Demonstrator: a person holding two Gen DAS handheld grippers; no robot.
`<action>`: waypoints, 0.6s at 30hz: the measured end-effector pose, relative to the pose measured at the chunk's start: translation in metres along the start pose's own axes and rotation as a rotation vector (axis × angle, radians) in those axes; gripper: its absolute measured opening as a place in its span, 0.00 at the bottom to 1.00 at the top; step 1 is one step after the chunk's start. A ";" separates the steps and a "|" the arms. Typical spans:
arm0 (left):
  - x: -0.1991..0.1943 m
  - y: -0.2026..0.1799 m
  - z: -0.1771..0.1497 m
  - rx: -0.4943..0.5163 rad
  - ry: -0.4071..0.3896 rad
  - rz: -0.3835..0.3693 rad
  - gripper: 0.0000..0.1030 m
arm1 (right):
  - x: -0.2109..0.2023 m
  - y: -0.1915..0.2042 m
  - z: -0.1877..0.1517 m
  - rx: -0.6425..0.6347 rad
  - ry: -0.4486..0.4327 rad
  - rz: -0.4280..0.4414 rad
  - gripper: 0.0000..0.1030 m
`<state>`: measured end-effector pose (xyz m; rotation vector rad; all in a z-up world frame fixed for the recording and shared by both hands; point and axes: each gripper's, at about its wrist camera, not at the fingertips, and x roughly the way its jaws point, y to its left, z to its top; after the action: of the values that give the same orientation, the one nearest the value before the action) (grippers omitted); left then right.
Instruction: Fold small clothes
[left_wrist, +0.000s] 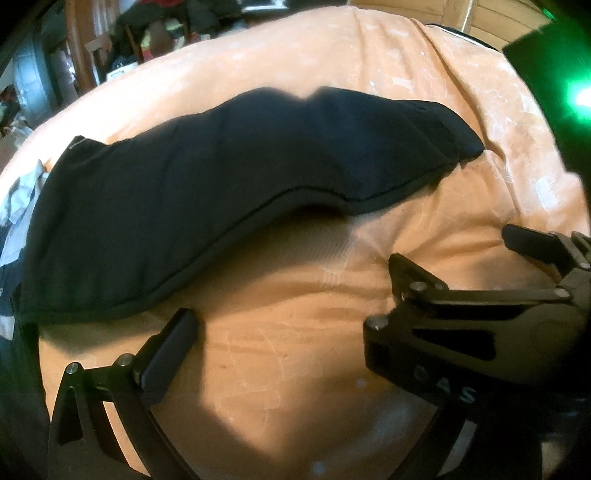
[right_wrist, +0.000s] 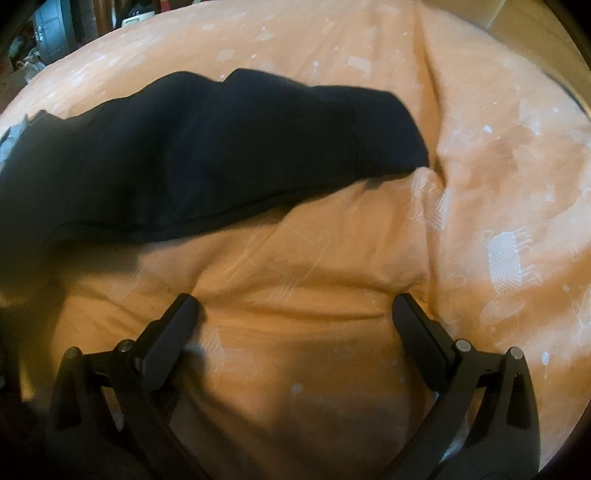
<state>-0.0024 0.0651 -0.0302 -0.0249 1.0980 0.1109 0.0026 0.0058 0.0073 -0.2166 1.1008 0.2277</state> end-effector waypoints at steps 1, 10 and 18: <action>0.002 0.000 0.003 0.016 0.008 -0.011 1.00 | -0.004 -0.004 0.001 0.019 -0.015 0.029 1.00; -0.042 0.054 0.012 0.119 0.187 -0.384 0.97 | -0.148 -0.018 0.000 0.106 -0.620 0.139 1.00; -0.258 0.189 -0.016 0.163 -0.340 -0.390 1.00 | -0.297 0.074 -0.045 -0.054 -1.000 0.208 1.00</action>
<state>-0.1523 0.2314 0.1989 -0.0708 0.7429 -0.3156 -0.1860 0.0414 0.2497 -0.0155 0.1201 0.4856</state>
